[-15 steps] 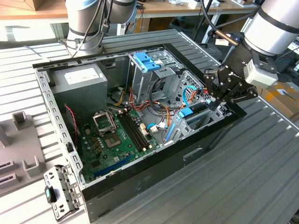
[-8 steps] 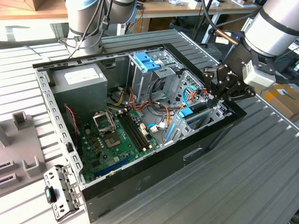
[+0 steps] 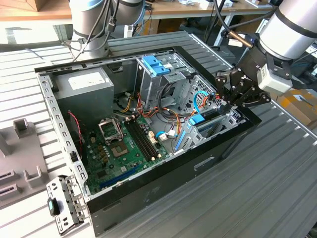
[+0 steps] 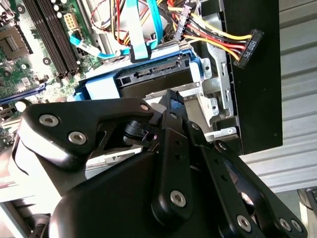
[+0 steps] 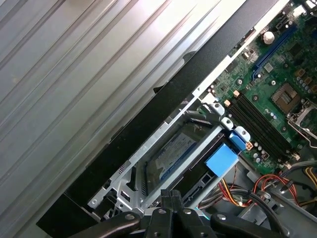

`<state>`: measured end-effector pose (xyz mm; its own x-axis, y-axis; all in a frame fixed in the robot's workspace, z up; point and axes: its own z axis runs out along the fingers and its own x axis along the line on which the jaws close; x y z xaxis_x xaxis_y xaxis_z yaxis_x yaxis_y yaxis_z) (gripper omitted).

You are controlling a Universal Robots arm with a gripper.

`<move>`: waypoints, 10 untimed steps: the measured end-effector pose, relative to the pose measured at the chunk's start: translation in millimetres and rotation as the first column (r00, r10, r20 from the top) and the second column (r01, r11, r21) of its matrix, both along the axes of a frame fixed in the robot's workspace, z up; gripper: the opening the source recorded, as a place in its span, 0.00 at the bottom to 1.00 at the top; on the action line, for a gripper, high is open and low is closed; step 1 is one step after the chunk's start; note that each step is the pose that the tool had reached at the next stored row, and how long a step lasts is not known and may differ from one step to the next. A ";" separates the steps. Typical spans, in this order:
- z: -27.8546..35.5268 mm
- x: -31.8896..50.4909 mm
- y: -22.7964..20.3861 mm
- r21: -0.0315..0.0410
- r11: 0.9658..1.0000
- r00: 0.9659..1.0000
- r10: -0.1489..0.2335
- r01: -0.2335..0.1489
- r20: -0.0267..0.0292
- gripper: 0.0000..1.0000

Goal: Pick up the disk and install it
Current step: 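Insert the first disk wire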

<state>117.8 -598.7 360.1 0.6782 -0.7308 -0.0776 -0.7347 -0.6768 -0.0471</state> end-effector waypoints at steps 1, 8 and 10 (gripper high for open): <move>0.7 1.3 0.0 0.000 1.000 1.000 0.000 0.000 0.000 0.11; 5.3 14.9 0.4 0.000 1.000 1.000 0.000 0.000 0.000 0.11; 5.8 17.8 0.6 0.000 1.000 1.000 0.000 0.000 0.000 0.11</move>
<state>135.6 -598.1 365.9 0.6781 -0.7308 -0.0777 -0.7347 -0.6768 -0.0471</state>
